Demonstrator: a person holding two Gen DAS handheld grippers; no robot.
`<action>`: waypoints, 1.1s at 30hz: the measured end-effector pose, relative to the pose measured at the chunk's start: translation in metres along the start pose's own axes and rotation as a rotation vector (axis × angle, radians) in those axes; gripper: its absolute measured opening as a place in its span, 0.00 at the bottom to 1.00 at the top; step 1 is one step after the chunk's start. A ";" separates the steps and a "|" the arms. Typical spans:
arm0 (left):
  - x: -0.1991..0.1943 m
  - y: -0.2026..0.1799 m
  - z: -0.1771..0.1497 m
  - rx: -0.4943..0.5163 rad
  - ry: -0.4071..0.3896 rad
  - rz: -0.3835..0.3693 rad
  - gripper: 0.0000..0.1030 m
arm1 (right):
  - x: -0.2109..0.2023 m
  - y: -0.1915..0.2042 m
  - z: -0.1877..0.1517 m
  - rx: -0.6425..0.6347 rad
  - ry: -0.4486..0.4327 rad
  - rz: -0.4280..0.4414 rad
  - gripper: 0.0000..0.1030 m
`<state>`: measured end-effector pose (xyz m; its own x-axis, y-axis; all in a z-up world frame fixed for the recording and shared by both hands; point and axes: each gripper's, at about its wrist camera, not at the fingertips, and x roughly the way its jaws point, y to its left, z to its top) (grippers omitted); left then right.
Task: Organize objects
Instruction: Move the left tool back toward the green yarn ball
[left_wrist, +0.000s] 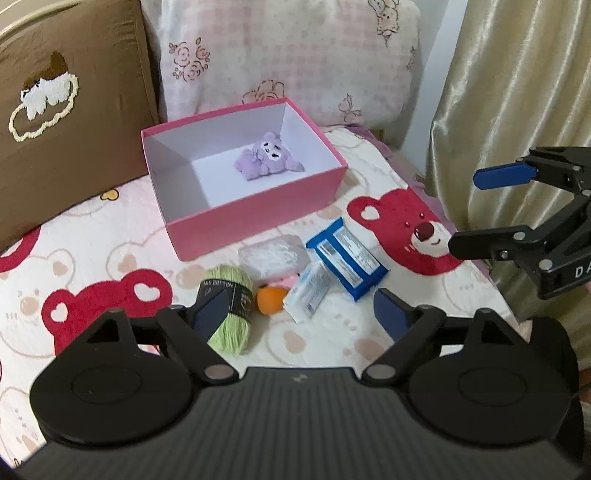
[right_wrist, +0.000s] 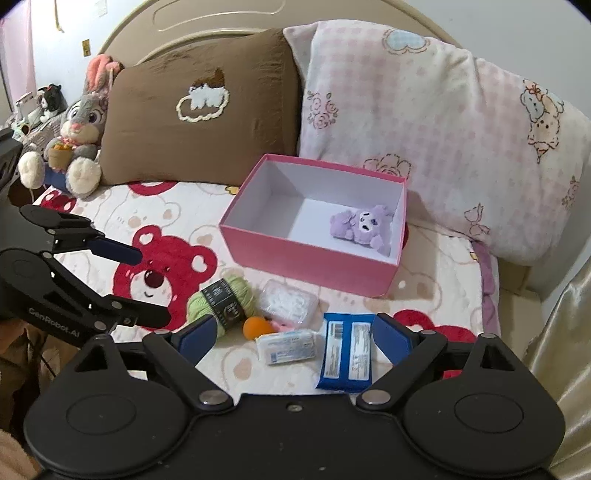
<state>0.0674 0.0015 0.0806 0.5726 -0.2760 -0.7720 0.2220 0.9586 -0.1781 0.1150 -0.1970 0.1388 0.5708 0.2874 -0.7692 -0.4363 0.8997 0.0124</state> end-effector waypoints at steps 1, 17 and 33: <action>-0.001 0.000 -0.003 -0.004 0.003 -0.006 0.84 | -0.002 0.002 -0.003 -0.006 -0.003 0.006 0.91; -0.002 0.018 -0.045 -0.163 0.035 -0.063 0.97 | -0.002 0.039 -0.040 -0.171 -0.074 0.116 0.91; 0.038 0.052 -0.075 -0.188 0.039 -0.005 1.00 | 0.064 0.099 -0.065 -0.417 -0.039 0.253 0.91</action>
<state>0.0412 0.0460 -0.0036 0.5398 -0.2816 -0.7933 0.0713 0.9543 -0.2903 0.0631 -0.1107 0.0499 0.4325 0.4995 -0.7507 -0.8019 0.5938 -0.0669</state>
